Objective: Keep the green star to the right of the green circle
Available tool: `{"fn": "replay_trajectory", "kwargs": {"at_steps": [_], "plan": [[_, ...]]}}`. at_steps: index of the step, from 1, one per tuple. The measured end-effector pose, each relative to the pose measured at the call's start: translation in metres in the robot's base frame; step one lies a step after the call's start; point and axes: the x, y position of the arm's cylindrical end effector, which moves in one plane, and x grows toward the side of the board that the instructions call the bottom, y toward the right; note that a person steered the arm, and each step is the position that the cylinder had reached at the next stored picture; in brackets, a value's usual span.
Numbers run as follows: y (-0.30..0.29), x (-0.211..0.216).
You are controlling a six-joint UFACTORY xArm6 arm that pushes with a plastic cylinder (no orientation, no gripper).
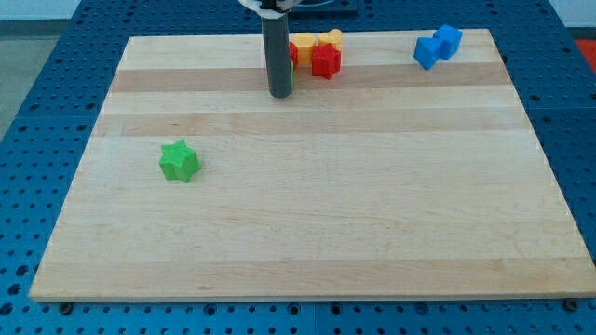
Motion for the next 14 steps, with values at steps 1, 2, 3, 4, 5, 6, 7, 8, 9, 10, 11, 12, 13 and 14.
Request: {"fn": "replay_trajectory", "kwargs": {"at_steps": [1,2,3,4,5,6,7,8,9,10,11,12,13,14], "plan": [[-0.001,0.002],[-0.022,0.013],[-0.064,0.023],[-0.108,0.03],[-0.149,0.049],[-0.169,0.08],[-0.17,0.112],[-0.17,0.139],[-0.153,0.145],[-0.121,0.145],[-0.09,0.145],[-0.055,0.145],[-0.025,0.141],[-0.018,0.122]]}}
